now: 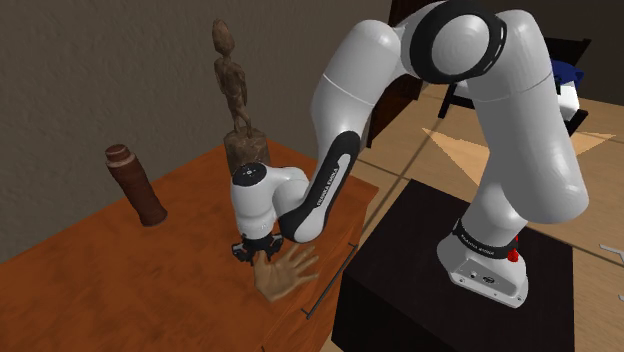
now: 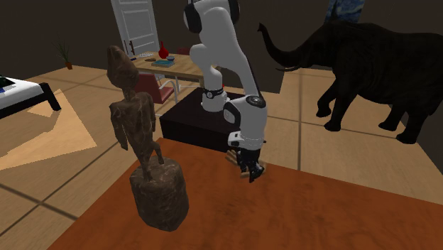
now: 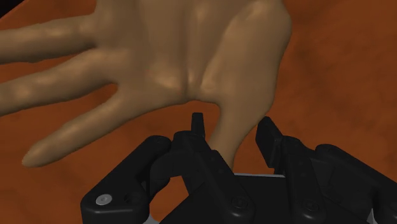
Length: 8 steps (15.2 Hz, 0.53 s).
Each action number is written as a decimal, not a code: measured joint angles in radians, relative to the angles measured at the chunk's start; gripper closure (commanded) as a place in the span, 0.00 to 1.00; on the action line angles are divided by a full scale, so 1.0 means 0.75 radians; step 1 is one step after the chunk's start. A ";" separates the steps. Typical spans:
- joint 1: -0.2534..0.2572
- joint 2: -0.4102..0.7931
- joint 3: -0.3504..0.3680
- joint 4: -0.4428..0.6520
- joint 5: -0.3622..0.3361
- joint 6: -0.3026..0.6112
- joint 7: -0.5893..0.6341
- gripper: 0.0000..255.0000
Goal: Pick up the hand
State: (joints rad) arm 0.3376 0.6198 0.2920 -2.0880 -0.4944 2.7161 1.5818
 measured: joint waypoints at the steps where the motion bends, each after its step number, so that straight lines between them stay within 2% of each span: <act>1: -0.005 -0.013 0.008 -0.003 0.008 -0.011 -0.005 1.00; 8: -0.054 -0.122 0.072 -0.038 0.070 -0.085 -0.053 1.00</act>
State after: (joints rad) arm 0.2972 0.5286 0.3457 -2.1168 -0.4422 2.6526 1.5423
